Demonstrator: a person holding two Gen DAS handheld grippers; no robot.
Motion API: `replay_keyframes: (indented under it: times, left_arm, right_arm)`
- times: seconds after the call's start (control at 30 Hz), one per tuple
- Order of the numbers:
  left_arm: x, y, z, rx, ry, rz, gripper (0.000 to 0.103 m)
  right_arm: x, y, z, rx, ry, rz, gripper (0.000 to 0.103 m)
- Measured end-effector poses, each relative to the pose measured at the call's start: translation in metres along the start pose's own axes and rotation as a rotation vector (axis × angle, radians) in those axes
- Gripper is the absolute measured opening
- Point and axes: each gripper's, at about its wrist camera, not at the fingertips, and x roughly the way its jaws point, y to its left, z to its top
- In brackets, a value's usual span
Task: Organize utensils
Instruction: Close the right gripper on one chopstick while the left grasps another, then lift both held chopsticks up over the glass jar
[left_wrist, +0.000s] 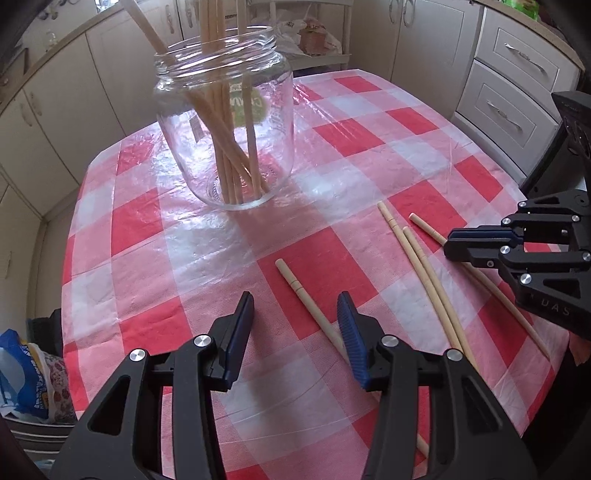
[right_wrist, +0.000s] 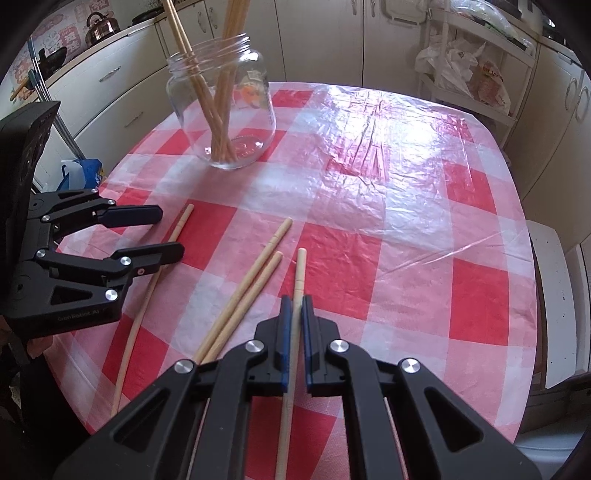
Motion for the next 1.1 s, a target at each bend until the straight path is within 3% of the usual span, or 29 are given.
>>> replay_keyframes:
  times: [0.03,0.07,0.13,0.33,0.43,0.5,0.53,0.63,0.8,1.0,1.1]
  left_arm:
    - [0.001,-0.002,0.002,-0.005,-0.003,-0.009,0.031]
    - [0.001,-0.004,0.004,-0.008,-0.005,-0.018,0.013]
    - [0.001,-0.006,0.006,-0.016,-0.002,-0.038,0.007]
    - [0.003,-0.007,0.009,-0.010,0.038,-0.027,0.007]
    - [0.005,-0.009,0.012,0.018,0.050,0.023,0.017]
    - [0.006,-0.009,0.014,0.016,0.050,0.021,0.016]
    - [0.006,-0.009,0.014,0.015,0.052,0.005,0.007]
    - [0.000,-0.007,0.013,0.001,0.016,0.019,0.005]
    - [-0.042,0.009,0.017,-0.086,-0.176,0.016,0.005]
    - [-0.116,0.040,0.041,-0.217,-0.592,-0.037,0.005]
    - [-0.139,0.047,0.055,-0.266,-0.750,-0.006,0.005]
  right_arm:
    - [0.000,0.000,0.000,-0.001,-0.001,0.000,0.006]
    - [0.000,0.000,0.000,0.001,-0.003,0.002,0.006]
    - [0.000,-0.004,-0.001,0.020,-0.007,0.019,0.006]
    - [-0.001,-0.006,0.000,0.010,0.006,0.029,0.006]
    - [0.000,-0.002,0.001,-0.026,0.012,0.017,0.007]
    - [0.000,0.000,-0.001,-0.039,0.002,0.009,0.006]
    - [0.000,0.000,-0.002,-0.038,-0.005,0.010,0.006]
    - [-0.001,-0.011,-0.004,0.039,-0.023,0.064,0.006]
    - [-0.009,-0.035,-0.005,0.177,-0.079,0.131,0.006]
    - [-0.023,-0.049,-0.001,0.289,-0.201,0.229,0.006]
    - [-0.027,-0.047,0.002,0.286,-0.237,0.248,0.006]
